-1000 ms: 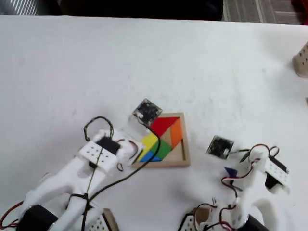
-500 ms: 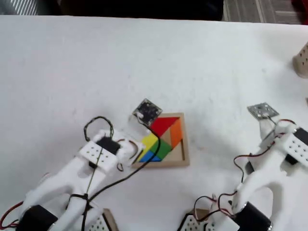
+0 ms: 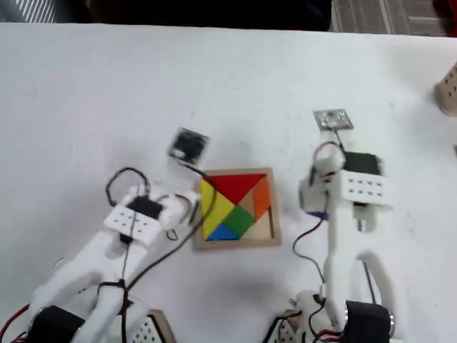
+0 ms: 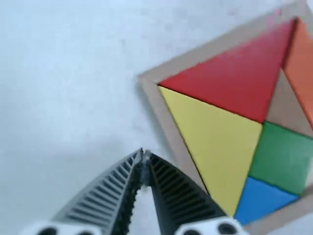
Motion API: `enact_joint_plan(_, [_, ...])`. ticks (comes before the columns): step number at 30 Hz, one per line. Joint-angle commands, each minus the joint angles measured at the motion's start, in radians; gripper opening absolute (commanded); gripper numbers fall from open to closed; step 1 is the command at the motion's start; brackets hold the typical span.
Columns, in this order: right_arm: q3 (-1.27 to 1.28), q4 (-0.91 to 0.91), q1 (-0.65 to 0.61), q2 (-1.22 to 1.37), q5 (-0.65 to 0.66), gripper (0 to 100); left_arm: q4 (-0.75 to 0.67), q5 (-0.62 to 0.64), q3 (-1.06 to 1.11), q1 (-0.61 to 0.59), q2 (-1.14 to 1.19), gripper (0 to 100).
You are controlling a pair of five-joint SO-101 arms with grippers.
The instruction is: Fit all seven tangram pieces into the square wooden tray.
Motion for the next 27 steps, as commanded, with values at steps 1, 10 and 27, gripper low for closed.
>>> enact_joint_plan(1, [-0.037,-0.079,-0.122,-0.002,-0.233,2.1,-0.066,0.080,-0.046,-0.079,-0.030,2])
enact_joint_plan(10, [-0.041,-0.283,-0.348,0.137,-0.572,2.1,-0.107,0.152,-0.052,-0.166,-0.030,2])
enact_joint_plan(27, [-0.101,-0.340,-0.527,0.320,-0.574,31.0,-0.104,0.144,-0.051,-0.128,-0.030,2])
